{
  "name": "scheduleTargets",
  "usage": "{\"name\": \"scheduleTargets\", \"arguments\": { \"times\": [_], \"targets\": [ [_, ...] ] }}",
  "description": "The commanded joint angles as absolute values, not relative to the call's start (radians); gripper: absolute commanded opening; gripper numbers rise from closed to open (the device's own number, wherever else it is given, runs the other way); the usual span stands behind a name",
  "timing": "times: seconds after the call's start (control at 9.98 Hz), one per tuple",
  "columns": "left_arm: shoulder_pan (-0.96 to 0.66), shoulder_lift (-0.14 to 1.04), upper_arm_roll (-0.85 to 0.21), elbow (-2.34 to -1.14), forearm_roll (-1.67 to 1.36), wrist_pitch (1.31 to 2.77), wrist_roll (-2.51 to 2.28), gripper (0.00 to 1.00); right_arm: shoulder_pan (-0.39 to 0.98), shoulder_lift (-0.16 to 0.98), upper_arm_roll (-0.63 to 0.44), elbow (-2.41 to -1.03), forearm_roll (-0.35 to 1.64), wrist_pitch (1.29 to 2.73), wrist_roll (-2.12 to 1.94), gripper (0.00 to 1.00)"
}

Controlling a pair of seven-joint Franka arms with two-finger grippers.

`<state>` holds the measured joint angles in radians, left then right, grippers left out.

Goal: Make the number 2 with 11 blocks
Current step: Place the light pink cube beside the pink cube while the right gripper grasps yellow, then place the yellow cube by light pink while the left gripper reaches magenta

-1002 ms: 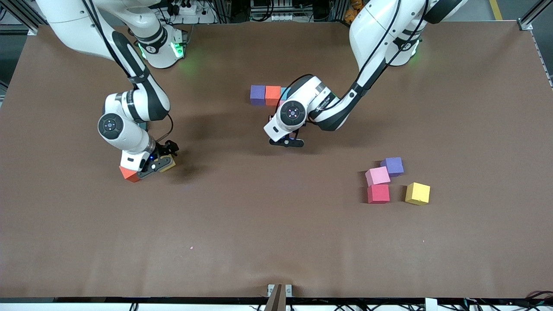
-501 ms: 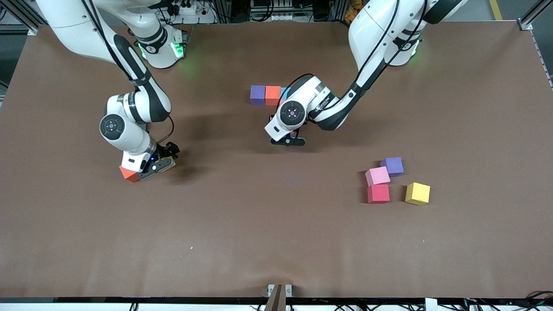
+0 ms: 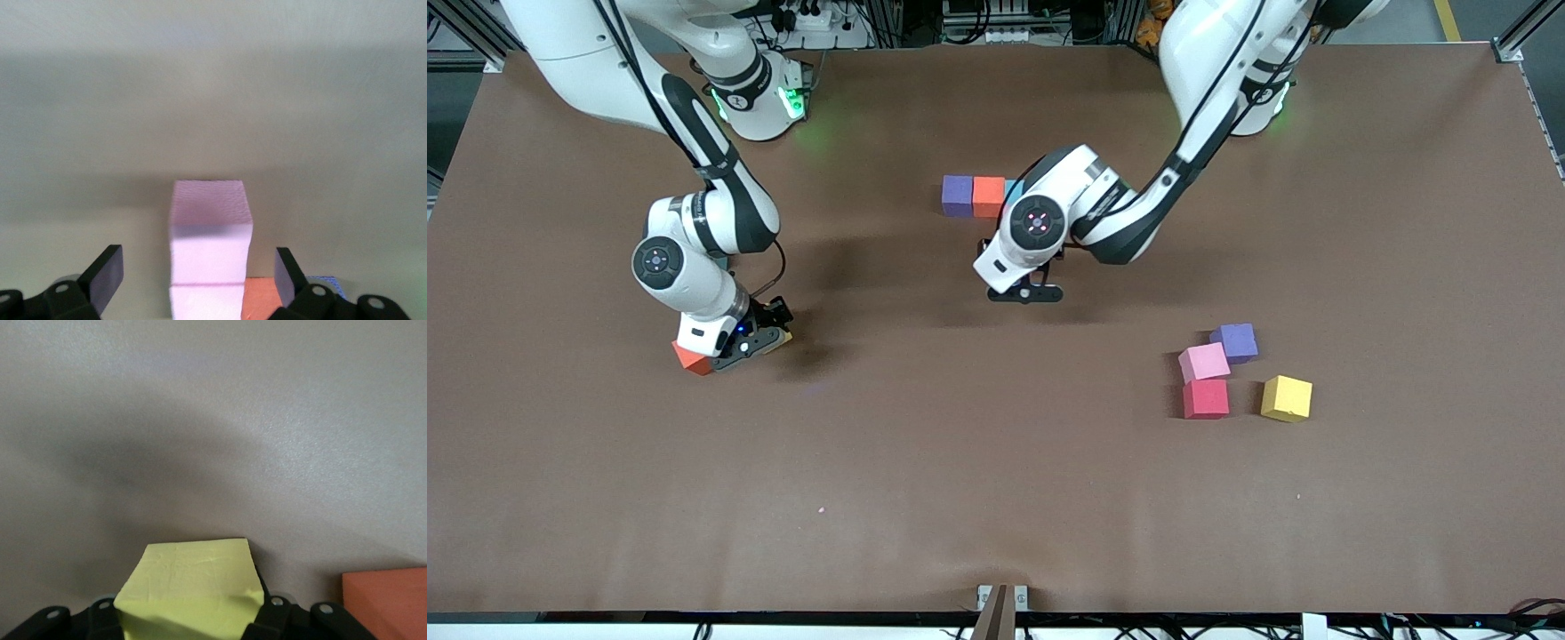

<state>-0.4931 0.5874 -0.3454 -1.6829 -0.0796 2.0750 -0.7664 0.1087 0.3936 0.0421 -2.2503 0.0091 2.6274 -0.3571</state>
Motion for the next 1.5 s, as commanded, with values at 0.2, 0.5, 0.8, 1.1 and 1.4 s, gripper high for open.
{"name": "scheduleTargets", "arguments": {
  "times": [0.2,0.5,0.8,1.1,1.4],
  "targets": [
    [-0.453,0.506,-0.23,-1.643,-0.087,2.048,-0.761,1.0,0.109,0.344,0.083,-2.134,0.028,2.431,-0.326,0.29],
    [-0.351,0.522,-0.215,-1.589,-0.014,2.046,-0.684,1.0,0.199,0.348,0.11,-2.086,0.028,2.421,-0.098,0.28],
    [-0.324,0.522,-0.155,-1.588,0.082,2.046,-0.666,1.0,0.328,0.359,0.115,-2.063,-0.017,2.428,-0.11,0.29],
    [-0.261,0.57,-0.143,-1.545,0.087,2.049,-0.511,1.0,0.434,0.368,0.155,-2.046,-0.075,2.46,-0.352,0.28],
    [-0.204,0.592,-0.144,-1.534,0.077,2.049,-0.416,1.0,0.491,0.46,0.219,-2.022,-0.251,2.548,-0.439,0.27]
  ]
}}
